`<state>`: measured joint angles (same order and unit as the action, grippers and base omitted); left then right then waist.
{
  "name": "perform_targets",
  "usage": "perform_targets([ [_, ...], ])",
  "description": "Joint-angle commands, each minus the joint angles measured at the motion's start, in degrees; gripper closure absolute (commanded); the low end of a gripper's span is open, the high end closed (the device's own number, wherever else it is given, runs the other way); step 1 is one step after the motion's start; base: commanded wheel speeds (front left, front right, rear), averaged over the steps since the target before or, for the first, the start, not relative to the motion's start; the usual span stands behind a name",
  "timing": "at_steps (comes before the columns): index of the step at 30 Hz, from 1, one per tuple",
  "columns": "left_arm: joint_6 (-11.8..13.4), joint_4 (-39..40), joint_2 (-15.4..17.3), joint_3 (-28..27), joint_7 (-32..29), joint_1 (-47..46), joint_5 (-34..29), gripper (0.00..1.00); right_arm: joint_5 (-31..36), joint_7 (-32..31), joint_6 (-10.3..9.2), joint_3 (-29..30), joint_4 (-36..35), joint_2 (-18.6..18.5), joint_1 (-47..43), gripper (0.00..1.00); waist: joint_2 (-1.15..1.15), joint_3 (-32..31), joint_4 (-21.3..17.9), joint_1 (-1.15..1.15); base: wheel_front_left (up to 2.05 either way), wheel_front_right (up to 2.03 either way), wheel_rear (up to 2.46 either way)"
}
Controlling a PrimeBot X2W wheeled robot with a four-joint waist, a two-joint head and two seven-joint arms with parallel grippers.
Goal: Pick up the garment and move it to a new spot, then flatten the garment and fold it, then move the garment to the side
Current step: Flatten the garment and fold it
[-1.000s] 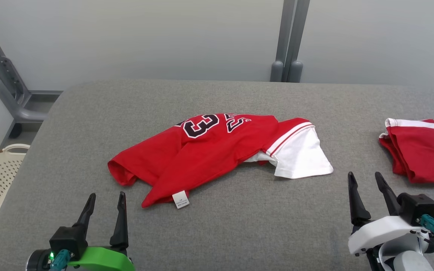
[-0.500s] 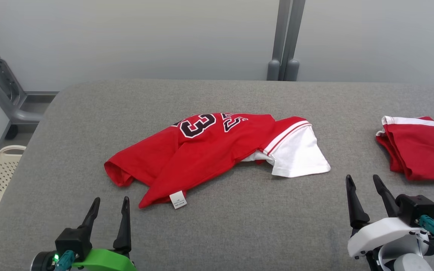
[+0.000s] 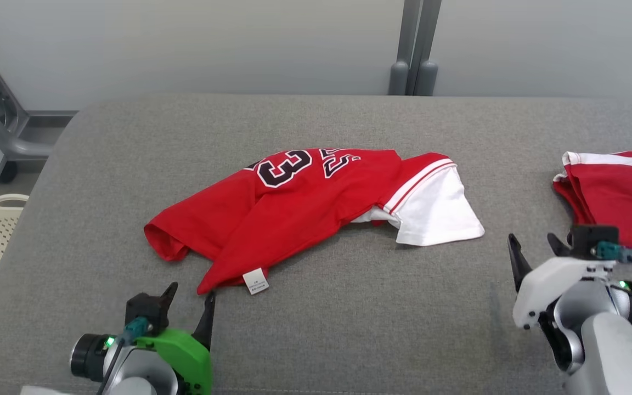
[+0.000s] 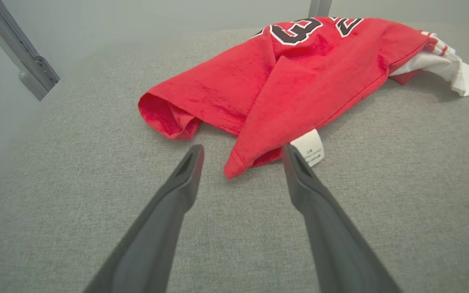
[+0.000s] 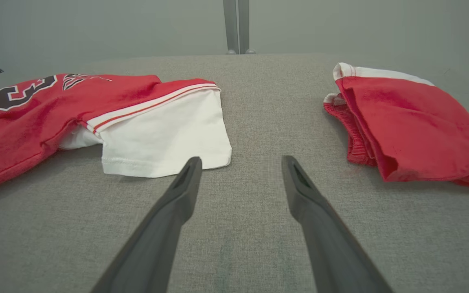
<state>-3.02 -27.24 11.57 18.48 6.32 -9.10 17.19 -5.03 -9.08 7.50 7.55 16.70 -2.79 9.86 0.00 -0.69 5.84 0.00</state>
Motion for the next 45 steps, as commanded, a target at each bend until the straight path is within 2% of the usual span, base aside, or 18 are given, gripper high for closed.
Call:
perform_targets([
  [1,0.0,-1.8,-0.4,0.4,-1.2,-2.7,-0.5,0.0,1.7,-2.3,-0.03,0.3,0.8,-0.2,2.9,0.0,0.0,2.2,-0.1,0.0,0.0,0.0,0.0],
  [5,1.1,-8.1,-1.1,1.3,-5.4,-7.6,-1.2,0.0,3.0,-6.8,-0.03,1.2,3.4,-0.2,9.5,0.0,0.0,5.3,0.0,0.0,0.0,0.0,0.0],
  [12,1.7,-14.7,-1.7,1.6,-5.8,-12.5,-1.4,0.0,4.5,-6.6,-0.03,0.1,4.4,-0.2,14.5,0.0,0.0,7.7,0.1,0.0,0.0,0.0,0.0],
  [13,1.4,-15.3,-1.9,1.7,-5.8,-12.9,-1.1,0.05,4.6,-6.6,-0.03,0.0,4.5,-0.2,14.9,0.0,0.0,7.9,0.1,0.0,0.0,0.0,0.0],
  [15,1.0,-16.6,-2.0,1.8,-5.7,-13.7,-0.8,0.32,5.0,-6.5,-0.03,0.1,4.8,-0.2,15.4,0.0,0.0,8.2,0.1,0.0,0.0,0.0,0.0],
  [16,0.8,-17.1,-2.2,1.9,-5.7,-14.0,-0.6,0.51,5.2,-6.5,-0.03,0.1,5.0,-0.2,15.5,0.0,0.0,8.3,0.1,0.0,0.0,0.0,0.0],
  [17,0.6,-17.6,-2.3,2.0,-5.5,-14.3,-0.6,0.56,5.2,-6.4,-0.03,0.2,5.2,-0.2,15.5,0.0,0.0,8.4,0.1,0.0,0.0,0.0,0.0],
  [20,-0.2,-18.6,-2.6,2.3,-4.3,-14.8,-0.2,0.62,5.5,-6.7,-0.03,0.1,5.9,-0.2,16.0,0.0,0.0,8.6,0.1,0.0,0.0,0.0,0.0],
  [22,-0.7,-19.0,-2.6,2.8,-3.3,-15.3,-0.4,0.57,5.8,-6.9,-0.03,-0.2,6.5,-0.2,16.4,0.0,0.0,8.7,0.1,0.0,0.0,0.0,0.0],
  [23,-0.8,-19.4,-2.6,2.9,-3.0,-15.5,-0.4,0.38,5.9,-7.0,-0.03,-0.3,6.8,-0.2,16.5,0.0,0.0,8.8,0.2,0.0,0.0,0.0,0.0],
  [24,-0.8,-19.7,-2.6,3.1,-2.7,-15.7,-0.6,0.04,6.1,-7.0,-0.03,-0.4,7.1,-0.2,16.6,0.0,0.0,8.9,0.2,0.0,0.0,0.0,0.0],
  [25,-0.8,-20.0,-2.6,3.2,-2.5,-16.0,-0.8,0.0,6.2,-7.0,-0.03,-0.5,7.6,-0.2,16.8,0.0,0.0,9.0,0.2,0.0,0.0,0.0,0.0],
  [28,-0.8,-20.7,-2.5,4.1,-0.9,-16.8,-1.5,0.0,6.9,-7.1,-0.03,-1.0,9.3,-0.2,17.9,0.0,0.0,9.4,0.2,0.0,0.0,0.0,0.0],
  [29,-1.0,-20.8,-2.5,4.3,-0.5,-17.1,-1.5,0.02,7.1,-7.1,-0.03,-1.1,9.9,-0.2,18.2,0.0,0.0,9.5,0.2,0.0,0.0,0.0,0.0],
  [30,-1.2,-20.9,-2.5,4.6,-0.2,-17.4,-1.5,0.52,7.2,-7.3,-0.03,-1.1,10.5,-0.2,18.4,0.0,0.0,9.6,0.2,0.0,0.0,0.0,0.0],
  [31,-1.2,-21.1,-2.6,4.7,0.0,-17.6,-1.4,0.71,7.4,-7.3,-0.03,-1.1,11.0,-0.2,18.8,0.0,0.0,9.7,0.3,0.0,0.0,0.0,0.0],
  [32,-1.4,-21.3,-2.6,4.8,0.2,-17.8,-1.4,1.0,7.6,-7.3,-0.03,-0.9,11.6,-0.2,19.1,0.0,0.0,9.8,0.3,0.0,0.0,0.0,0.0],
  [45,-2.1,-23.4,-3.5,5.9,1.2,-19.9,-0.3,1.0,11.0,-11.8,-0.03,4.3,22.6,-0.2,23.8,0.0,0.0,11.2,1.7,0.0,0.0,0.0,0.0],
])
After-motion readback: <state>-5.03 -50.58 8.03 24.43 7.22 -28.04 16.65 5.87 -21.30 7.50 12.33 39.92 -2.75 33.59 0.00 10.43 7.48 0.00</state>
